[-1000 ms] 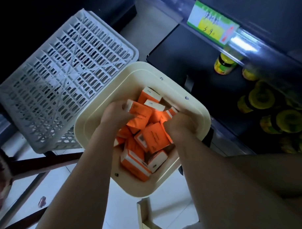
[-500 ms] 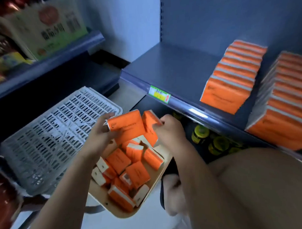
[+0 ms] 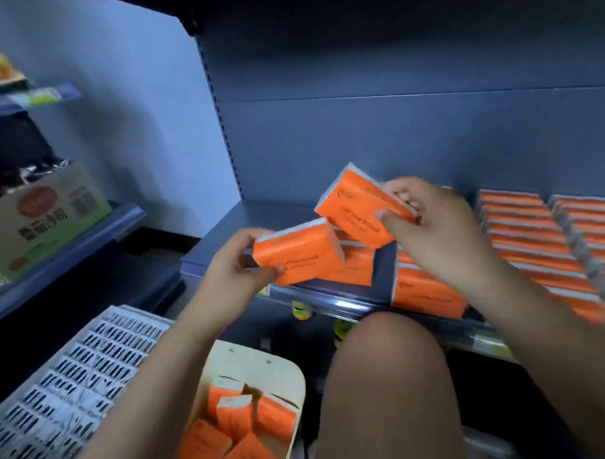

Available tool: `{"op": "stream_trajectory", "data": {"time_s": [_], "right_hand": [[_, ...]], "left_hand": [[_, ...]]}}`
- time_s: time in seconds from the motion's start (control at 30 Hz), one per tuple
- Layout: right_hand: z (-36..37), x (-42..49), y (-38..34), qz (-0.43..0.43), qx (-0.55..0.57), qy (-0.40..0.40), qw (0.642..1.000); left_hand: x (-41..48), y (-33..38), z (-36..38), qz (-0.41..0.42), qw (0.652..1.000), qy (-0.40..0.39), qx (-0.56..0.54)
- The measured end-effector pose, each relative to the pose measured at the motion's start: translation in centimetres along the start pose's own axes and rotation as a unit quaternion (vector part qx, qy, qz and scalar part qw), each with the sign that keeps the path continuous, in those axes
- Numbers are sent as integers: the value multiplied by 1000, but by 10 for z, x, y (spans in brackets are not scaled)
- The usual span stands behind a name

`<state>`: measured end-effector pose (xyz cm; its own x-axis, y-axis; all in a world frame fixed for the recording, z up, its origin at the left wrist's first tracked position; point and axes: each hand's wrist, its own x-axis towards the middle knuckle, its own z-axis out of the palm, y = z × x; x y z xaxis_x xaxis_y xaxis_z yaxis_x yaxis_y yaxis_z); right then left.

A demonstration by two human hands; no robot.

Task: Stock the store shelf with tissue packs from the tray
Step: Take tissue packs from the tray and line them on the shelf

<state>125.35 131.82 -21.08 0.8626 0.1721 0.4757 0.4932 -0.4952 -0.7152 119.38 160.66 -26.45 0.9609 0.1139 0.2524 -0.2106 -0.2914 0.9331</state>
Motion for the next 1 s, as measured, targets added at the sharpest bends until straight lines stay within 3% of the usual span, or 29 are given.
{"op": "stream_trajectory", "data": {"time_s": [0.2,0.43,0.57,1.0], "right_hand": [[-53,-14,36,35,52,66,996],[-61,-29,61,57,108,111,986],[-61,-29,68,52,113,105,987],[-53,-28,80,34,15,51,998]], "left_hand": [[34,-3,50,19,995,-57,81],[45,-31,73,47,975,-45,214],[50,-49,77,84,956,-11,282],[50,-41,89,29,946,-26,322]]}}
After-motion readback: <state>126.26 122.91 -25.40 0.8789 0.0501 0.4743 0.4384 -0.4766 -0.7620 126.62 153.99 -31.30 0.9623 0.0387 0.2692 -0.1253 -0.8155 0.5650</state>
